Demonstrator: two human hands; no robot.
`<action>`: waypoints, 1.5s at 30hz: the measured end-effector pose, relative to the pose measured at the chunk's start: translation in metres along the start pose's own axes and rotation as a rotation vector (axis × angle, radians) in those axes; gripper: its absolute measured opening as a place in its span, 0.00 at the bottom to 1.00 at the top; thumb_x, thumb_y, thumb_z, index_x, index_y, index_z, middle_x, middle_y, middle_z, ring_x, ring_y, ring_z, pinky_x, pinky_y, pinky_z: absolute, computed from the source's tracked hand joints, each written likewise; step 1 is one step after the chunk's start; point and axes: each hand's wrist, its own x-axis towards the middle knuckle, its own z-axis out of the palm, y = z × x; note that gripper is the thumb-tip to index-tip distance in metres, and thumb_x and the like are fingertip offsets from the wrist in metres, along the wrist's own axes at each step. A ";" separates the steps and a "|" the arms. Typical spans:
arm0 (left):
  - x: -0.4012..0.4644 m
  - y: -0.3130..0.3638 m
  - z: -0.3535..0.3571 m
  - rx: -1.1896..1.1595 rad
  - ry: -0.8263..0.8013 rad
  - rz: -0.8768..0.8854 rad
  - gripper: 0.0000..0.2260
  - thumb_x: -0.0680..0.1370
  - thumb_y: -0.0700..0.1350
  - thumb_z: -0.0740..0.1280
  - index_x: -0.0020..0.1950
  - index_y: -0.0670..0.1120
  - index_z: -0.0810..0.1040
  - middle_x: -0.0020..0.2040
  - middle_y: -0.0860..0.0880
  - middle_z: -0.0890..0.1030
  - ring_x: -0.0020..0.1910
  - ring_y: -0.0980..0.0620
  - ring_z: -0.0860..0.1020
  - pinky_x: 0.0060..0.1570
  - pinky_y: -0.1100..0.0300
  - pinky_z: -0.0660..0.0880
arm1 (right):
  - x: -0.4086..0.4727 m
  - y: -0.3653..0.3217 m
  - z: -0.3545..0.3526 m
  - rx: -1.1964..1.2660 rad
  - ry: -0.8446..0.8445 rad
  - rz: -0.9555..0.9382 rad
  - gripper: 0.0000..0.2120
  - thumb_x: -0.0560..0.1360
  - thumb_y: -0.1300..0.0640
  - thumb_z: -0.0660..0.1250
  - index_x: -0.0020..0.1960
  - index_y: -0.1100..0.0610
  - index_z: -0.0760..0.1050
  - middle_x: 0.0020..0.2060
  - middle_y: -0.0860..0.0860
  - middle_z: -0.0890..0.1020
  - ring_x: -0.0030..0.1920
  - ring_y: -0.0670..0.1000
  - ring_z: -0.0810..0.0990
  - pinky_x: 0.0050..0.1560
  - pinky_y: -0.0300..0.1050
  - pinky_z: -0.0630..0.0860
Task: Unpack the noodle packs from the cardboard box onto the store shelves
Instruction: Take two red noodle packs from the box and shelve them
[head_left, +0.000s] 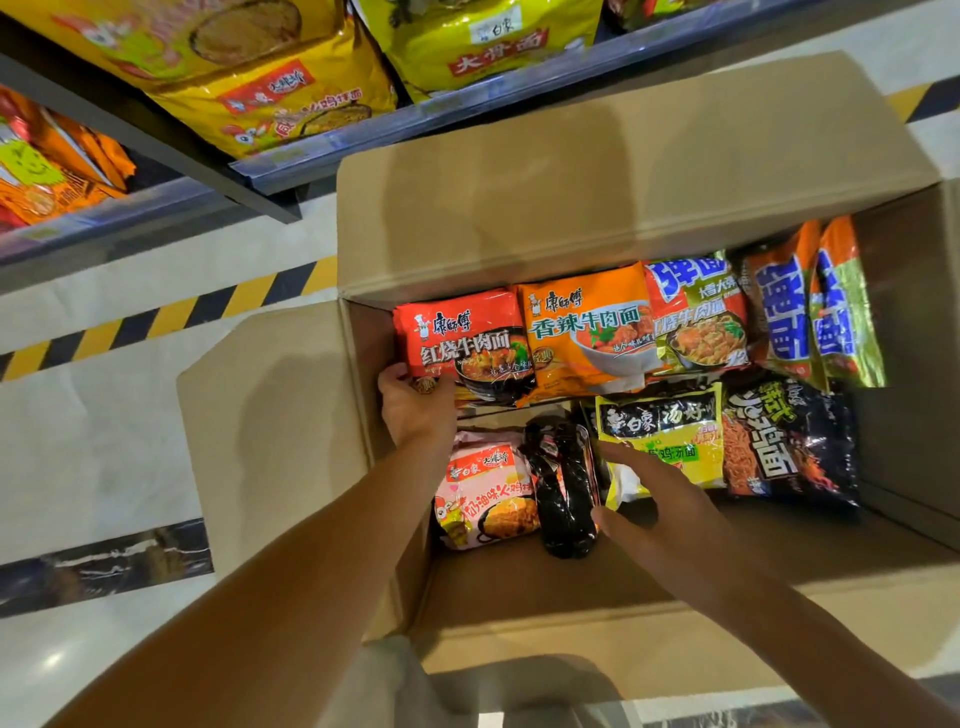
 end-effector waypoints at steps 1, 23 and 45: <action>0.001 0.000 -0.004 -0.015 -0.036 -0.010 0.27 0.74 0.47 0.75 0.69 0.47 0.68 0.56 0.51 0.76 0.54 0.50 0.77 0.56 0.55 0.76 | -0.001 -0.002 0.001 -0.002 -0.006 0.000 0.30 0.76 0.49 0.71 0.75 0.39 0.64 0.72 0.40 0.69 0.75 0.43 0.62 0.67 0.42 0.64; -0.029 0.077 -0.172 -0.010 -0.535 0.287 0.17 0.72 0.44 0.74 0.60 0.50 0.80 0.50 0.51 0.86 0.41 0.58 0.84 0.32 0.68 0.74 | 0.064 -0.085 0.051 0.520 -0.007 0.358 0.19 0.73 0.60 0.74 0.60 0.67 0.75 0.47 0.60 0.77 0.50 0.54 0.78 0.51 0.46 0.72; 0.034 0.040 -0.232 -0.094 -0.478 0.275 0.17 0.72 0.48 0.72 0.61 0.55 0.80 0.54 0.52 0.85 0.53 0.50 0.84 0.58 0.46 0.77 | 0.159 -0.105 0.121 1.082 0.334 0.766 0.33 0.66 0.46 0.81 0.62 0.62 0.73 0.47 0.57 0.84 0.43 0.52 0.85 0.44 0.47 0.85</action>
